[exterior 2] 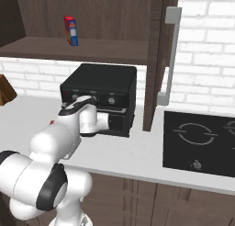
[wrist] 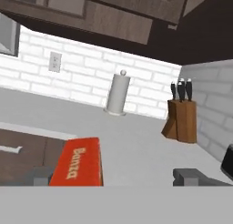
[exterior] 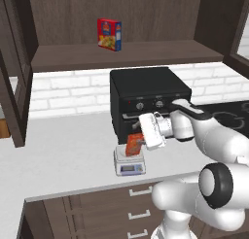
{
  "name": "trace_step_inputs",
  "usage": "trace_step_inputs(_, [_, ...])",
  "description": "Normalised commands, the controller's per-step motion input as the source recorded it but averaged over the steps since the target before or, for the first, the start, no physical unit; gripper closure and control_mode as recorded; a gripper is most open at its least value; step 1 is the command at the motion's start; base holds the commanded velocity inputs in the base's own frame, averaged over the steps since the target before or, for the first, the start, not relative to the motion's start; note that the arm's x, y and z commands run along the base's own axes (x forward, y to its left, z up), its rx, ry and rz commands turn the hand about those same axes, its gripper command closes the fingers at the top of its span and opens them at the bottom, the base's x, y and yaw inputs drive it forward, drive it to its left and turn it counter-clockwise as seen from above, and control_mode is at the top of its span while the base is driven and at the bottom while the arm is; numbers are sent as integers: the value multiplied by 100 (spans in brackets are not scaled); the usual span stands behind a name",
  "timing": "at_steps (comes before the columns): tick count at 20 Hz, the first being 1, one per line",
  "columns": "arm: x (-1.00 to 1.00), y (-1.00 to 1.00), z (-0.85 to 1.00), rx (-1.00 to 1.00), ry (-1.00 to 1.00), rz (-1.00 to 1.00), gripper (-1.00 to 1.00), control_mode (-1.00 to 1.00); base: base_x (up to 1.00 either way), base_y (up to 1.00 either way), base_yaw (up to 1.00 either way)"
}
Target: Pick the boxed food and place it on the digital scale for weighing, and close the cabinet.
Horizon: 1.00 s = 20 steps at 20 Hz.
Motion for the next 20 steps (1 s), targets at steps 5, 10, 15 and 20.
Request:
trace_step_inputs(5, [29, 0, -1, 0, 0, -13, -100, -100, 0, 0, 0])
trace_step_inputs(10, [12, -2, 0, 0, -2, -10, -100, -100, 0, 0, 0])
trace_step_inputs(15, [-11, -29, 15, 0, -1, -4, -100, -100, 0, 0, 0])
trace_step_inputs(20, [0, -36, 14, 0, 0, -4, -100, -100, 0, 0, 0])
